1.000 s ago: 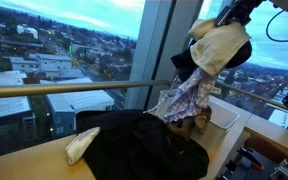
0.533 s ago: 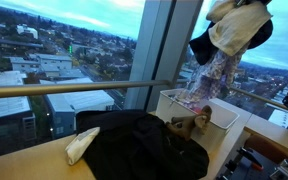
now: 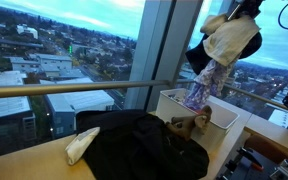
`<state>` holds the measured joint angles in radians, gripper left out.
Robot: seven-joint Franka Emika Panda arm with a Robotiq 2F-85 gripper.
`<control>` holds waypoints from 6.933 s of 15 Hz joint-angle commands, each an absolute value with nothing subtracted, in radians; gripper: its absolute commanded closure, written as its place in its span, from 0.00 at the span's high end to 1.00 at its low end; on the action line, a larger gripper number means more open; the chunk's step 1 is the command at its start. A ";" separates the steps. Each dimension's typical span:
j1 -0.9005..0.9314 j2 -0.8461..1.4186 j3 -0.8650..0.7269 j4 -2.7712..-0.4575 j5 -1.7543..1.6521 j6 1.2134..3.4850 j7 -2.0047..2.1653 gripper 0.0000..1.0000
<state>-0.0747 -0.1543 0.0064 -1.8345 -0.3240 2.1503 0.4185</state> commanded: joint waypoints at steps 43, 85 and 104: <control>0.111 0.220 0.009 -1.927 -0.168 2.339 0.254 1.00; 0.106 0.113 0.029 -2.350 -0.126 2.504 0.359 0.55; 0.123 -0.078 0.069 -2.194 -0.197 2.399 0.390 0.03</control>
